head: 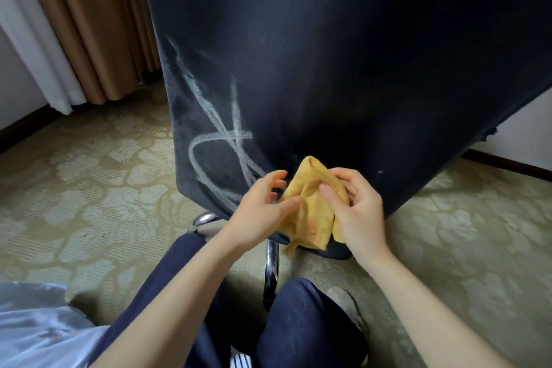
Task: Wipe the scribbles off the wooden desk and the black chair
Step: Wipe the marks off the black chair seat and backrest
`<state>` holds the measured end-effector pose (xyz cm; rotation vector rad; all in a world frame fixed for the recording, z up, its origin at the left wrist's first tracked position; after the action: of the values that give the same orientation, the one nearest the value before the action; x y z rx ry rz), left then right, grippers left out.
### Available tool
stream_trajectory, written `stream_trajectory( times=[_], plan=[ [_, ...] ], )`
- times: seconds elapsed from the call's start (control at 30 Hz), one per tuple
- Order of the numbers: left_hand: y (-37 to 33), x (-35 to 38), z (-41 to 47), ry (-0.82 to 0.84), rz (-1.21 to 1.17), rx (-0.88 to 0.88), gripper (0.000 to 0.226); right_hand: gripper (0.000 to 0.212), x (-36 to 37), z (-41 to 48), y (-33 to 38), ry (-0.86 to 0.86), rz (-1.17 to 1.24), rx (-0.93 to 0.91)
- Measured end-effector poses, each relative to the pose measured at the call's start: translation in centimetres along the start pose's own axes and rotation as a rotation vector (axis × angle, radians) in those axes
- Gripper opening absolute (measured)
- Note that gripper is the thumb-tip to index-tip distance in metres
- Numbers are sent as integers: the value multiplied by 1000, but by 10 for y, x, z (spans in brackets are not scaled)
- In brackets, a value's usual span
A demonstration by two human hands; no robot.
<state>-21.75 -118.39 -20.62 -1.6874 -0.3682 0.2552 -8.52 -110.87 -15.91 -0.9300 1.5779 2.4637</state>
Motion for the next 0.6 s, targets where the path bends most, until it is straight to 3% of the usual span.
stream_trajectory(
  times=[0.1,0.23,0.3,0.43,0.5,0.6],
  plan=[
    [-3,9,-10,28,-68,56,29,13,5,-14,-11,-30,319,269],
    [-29,-4,-23,-246,-80,221,18,31,32,-37,-21,21,818,695],
    [-39,-4,-24,-280,-30,240,11,34,44,-44,-10,114,952,788],
    [-60,-12,-22,-368,219,297,8,39,37,-43,-3,79,982,785],
    [-66,-20,-22,-414,226,306,20,35,11,-36,-5,-113,870,714],
    [-66,-24,-19,-399,64,279,31,23,-51,-20,27,-473,519,348]
  ],
)
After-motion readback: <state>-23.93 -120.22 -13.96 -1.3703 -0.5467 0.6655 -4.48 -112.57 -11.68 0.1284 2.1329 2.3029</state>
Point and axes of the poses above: each hand's wrist, its own z-axis towards the middle knuckle, its own x-axis out of the palm, y = z × x, the point moved 9 cm from there along z, towards the middle knuckle, and after that the axes turned 14 degrees about -z, right-handed, at the moved point
